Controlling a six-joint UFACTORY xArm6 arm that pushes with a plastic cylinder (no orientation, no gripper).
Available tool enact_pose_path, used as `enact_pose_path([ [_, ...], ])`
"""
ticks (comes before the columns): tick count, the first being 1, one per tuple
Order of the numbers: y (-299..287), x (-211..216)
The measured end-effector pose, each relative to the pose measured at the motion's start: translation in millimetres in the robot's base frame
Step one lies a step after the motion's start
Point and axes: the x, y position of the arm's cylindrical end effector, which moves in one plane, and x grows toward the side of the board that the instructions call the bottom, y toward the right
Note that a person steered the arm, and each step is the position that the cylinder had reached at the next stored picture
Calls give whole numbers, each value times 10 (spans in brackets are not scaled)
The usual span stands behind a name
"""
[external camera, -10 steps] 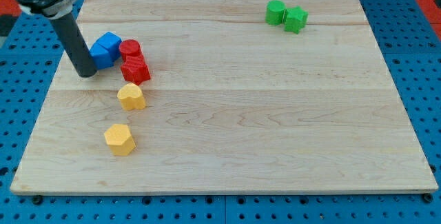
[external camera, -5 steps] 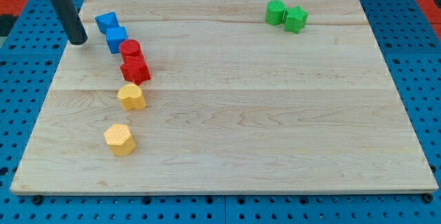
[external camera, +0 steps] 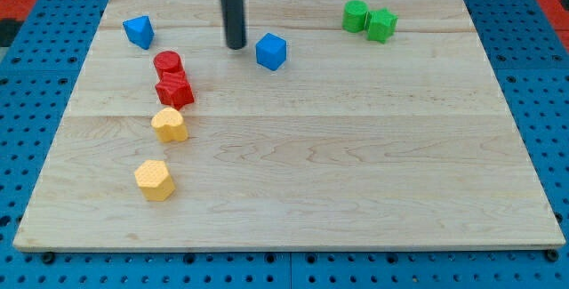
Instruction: Move the blue blocks to the top center
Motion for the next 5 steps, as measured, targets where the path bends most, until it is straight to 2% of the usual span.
enact_pose_path([
  [2, -1178, 1],
  [3, -1316, 102],
  [4, -2040, 19],
  [5, -1745, -235],
])
